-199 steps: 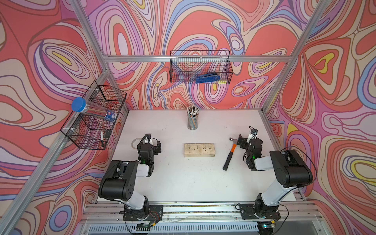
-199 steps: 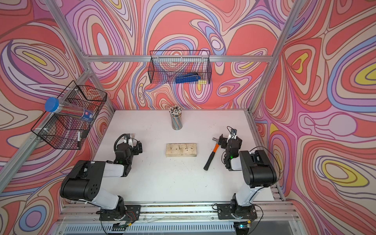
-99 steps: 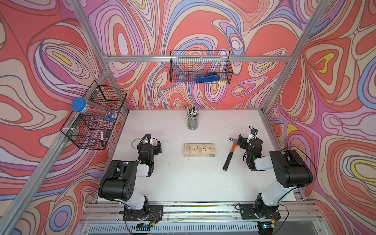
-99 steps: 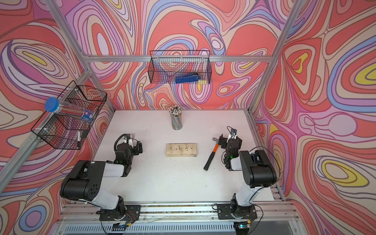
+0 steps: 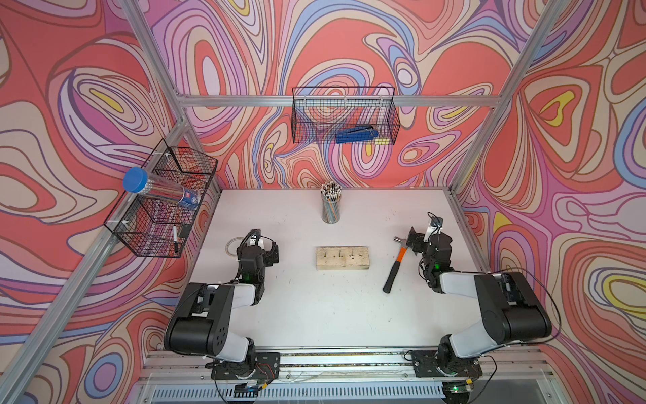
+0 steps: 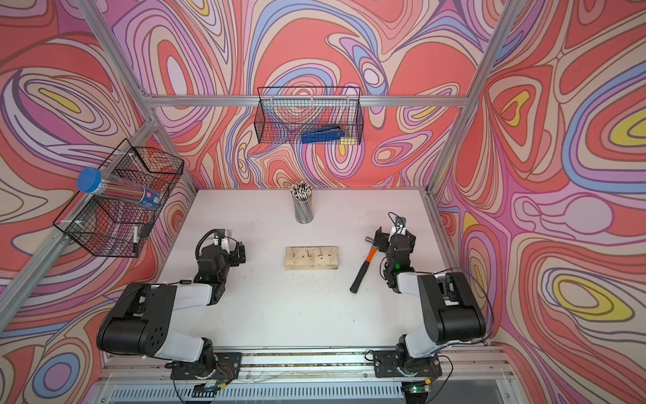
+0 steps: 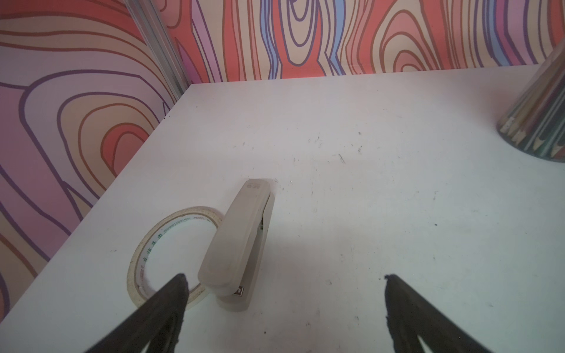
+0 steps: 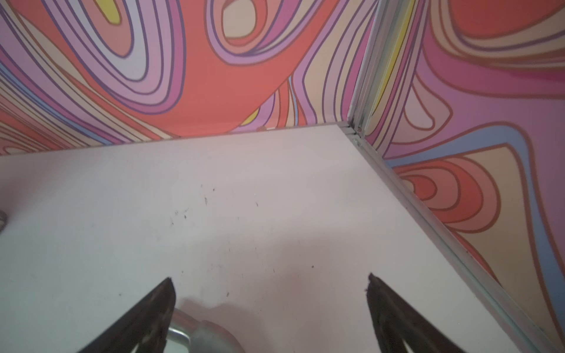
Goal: Use a claw hammer to pull out a nail
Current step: Pick up the hammer at the center of the board.
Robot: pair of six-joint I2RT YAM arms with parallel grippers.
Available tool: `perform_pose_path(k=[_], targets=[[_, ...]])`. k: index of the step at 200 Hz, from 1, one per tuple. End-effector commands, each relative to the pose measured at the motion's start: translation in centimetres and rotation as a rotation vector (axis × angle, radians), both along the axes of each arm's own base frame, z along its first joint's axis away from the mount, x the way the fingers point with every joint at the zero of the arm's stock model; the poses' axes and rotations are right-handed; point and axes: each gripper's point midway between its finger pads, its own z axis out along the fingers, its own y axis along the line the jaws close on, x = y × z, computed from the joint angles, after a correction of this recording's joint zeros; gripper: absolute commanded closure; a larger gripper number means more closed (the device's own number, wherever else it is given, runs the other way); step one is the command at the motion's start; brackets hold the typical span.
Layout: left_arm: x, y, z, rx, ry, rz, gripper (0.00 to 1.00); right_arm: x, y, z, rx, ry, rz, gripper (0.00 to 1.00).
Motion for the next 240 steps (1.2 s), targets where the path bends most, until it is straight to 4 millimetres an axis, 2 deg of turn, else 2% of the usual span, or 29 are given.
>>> perform_pose_path(k=[1,11,25,30,38,40,43,64,81,92,111,117,134,150,171,184,202,240], targets=[[0.4,-0.1,2.5,0.068,0.002,0.022,0.0,0.1,-0.2,2.1,0.064,0.021,-0.033,0.02],[0.4,-0.1,4.1,0.063,-0.032,0.044,0.0,0.5,0.1,2.9,0.115,0.042,-0.031,0.02],[0.0,0.2,6.8,-0.07,-0.106,0.102,0.0,1.0,0.7,4.2,0.205,0.074,-0.019,0.02],[-0.1,0.1,7.6,-0.122,-0.126,0.102,0.0,0.9,0.7,4.2,0.248,0.094,-0.038,0.02],[-0.5,-0.7,7.8,-0.208,-0.123,0.078,0.0,0.6,0.2,3.9,0.367,0.149,-0.123,0.02],[-0.1,-0.9,9.1,-0.233,-0.148,0.07,0.0,0.4,0.0,3.8,0.391,0.165,-0.148,0.02],[0.0,-1.3,9.6,-0.261,-0.155,0.053,0.0,0.2,-0.1,3.7,0.423,0.193,-0.178,0.02],[0.2,-3.3,10.5,-0.391,-0.085,-0.013,0.0,0.8,2.4,3.4,0.452,0.326,-0.056,0.02],[0.1,-4.2,10.7,-0.449,0.007,-0.022,0.02,0.5,3.4,3.5,0.488,0.365,-0.01,0.02],[-0.2,-4.6,10.5,-0.487,0.069,-0.02,0.09,-0.3,3.5,3.3,0.511,0.393,-0.021,0.02],[-1.3,-5.9,9.5,-0.57,0.198,-0.029,0.15,-2.0,3.5,2.7,0.556,0.465,-0.062,0.02],[-1.8,-6.3,9.0,-0.599,0.247,-0.022,0.16,-2.5,3.7,2.4,0.556,0.497,-0.062,0.05],[-3.6,-7.4,7.0,-0.662,0.391,-0.015,0.17,-4.3,3.8,0.7,0.546,0.641,-0.092,0.17],[-5.2,-8.7,5.5,-0.714,0.48,-0.033,0.17,-6.1,3.3,-1.1,0.539,0.767,-0.165,0.18],[-6.9,-10.9,4.6,-0.732,0.555,-0.081,0.2,-7.6,4.0,-3.1,0.563,0.884,-0.166,0.22],[-7.8,-12.6,4.3,-0.695,0.587,-0.118,0.22,-8.1,4.2,-4.1,0.572,0.929,-0.18,0.3],[-8.5,-14.7,3.7,-0.654,0.62,-0.161,0.23,-8.6,4.2,-5.3,0.562,0.985,-0.217,0.34],[-8.6,-17.7,2.0,-0.652,0.691,-0.207,0.27,-8.6,5.6,-7.2,0.551,1.05,-0.223,0.38]])
